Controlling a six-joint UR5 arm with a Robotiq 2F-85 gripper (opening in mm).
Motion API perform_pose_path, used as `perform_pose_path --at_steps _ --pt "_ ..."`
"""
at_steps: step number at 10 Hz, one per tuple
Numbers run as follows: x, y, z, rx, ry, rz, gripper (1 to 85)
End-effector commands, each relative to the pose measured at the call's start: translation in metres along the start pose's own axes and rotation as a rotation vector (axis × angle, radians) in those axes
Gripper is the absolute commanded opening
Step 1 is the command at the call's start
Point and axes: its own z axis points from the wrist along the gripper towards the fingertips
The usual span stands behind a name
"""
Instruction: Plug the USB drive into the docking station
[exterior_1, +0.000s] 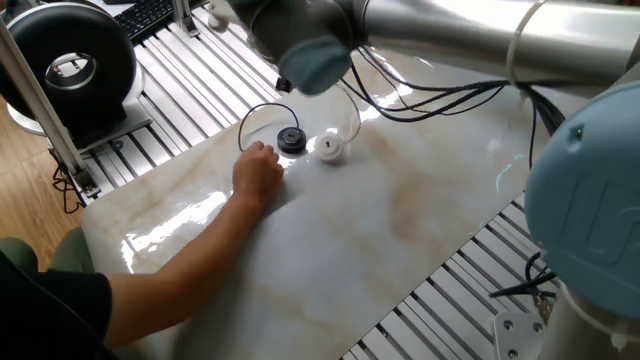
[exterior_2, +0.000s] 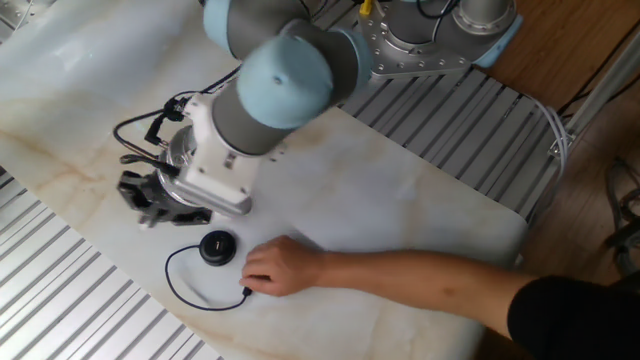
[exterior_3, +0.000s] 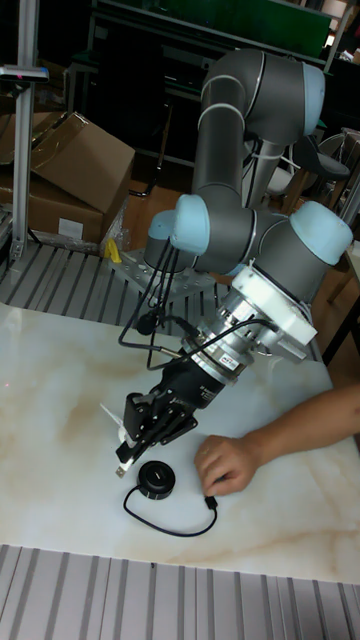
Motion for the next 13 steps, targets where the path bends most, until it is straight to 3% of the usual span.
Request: perform_pose_path --at_steps 1,2,5,11,13 --pt "0.017 0.040 -0.009 -0.234 0.059 0.067 1.3" --pt "0.021 0.049 -0.014 -0.300 0.077 0.081 1.3" --pt "0.027 0.066 -0.015 -0.386 0.097 0.101 1.3" --pt "0.014 0.070 0.006 -0.372 0.066 0.089 1.3" --pt "0.013 0.076 0.008 -0.389 0.068 0.096 1.3"
